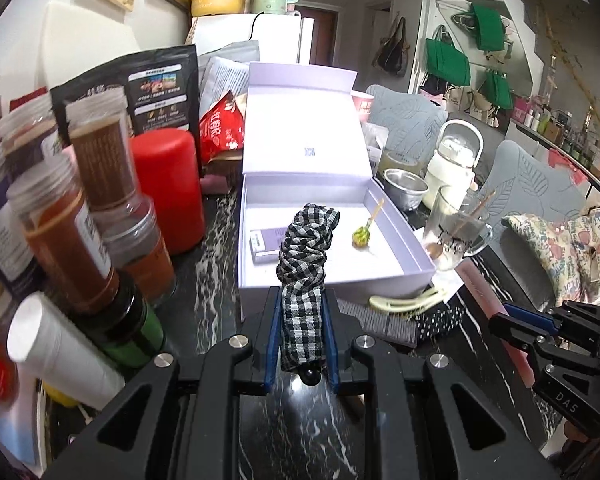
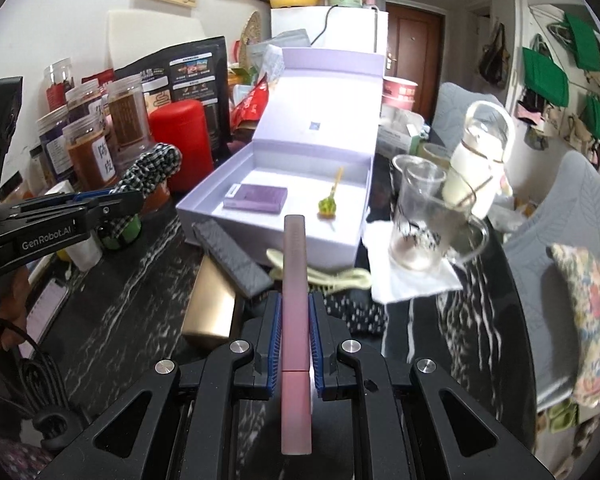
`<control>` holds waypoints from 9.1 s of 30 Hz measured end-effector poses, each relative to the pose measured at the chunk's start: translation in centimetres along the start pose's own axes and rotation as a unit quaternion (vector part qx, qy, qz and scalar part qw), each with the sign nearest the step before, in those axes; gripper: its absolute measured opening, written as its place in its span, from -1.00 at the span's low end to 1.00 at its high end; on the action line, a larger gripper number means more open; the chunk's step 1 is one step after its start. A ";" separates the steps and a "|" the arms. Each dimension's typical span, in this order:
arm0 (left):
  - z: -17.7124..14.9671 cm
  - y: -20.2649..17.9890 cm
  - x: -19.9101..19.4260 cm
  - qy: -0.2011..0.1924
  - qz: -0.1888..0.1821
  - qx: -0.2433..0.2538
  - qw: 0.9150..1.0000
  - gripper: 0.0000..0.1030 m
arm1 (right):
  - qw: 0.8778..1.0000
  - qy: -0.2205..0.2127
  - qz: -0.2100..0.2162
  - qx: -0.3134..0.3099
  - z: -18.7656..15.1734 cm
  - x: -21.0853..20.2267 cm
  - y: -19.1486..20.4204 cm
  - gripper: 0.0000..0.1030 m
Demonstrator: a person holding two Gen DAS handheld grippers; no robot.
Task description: Organize rigid objects
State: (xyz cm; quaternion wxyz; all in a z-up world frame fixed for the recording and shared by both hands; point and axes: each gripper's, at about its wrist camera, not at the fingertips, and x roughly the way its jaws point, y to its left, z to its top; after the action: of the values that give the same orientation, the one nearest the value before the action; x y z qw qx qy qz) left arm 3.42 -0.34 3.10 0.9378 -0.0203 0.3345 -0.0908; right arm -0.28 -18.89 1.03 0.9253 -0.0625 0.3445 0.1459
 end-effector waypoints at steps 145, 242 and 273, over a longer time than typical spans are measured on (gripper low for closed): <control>9.4 -2.1 2.9 0.010 0.091 0.060 0.994 0.84 | 0.998 -0.047 -0.050 -0.016 11.6 2.3 -2.8 -0.22; -5.1 -5.9 11.7 0.192 0.033 0.030 0.980 0.84 | 0.995 0.065 0.055 0.049 -2.2 4.6 -4.3 -0.51; -6.1 -4.8 5.3 0.119 0.019 0.058 0.991 -0.16 | 0.994 0.068 0.059 0.055 -3.5 3.6 -2.5 -0.51</control>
State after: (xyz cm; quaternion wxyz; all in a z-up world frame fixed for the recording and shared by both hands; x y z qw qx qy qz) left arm 2.85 -5.93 -4.40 0.8925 0.0511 0.4383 -0.0939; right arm 0.89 -21.20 -3.96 0.8916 -0.0011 0.4168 0.1769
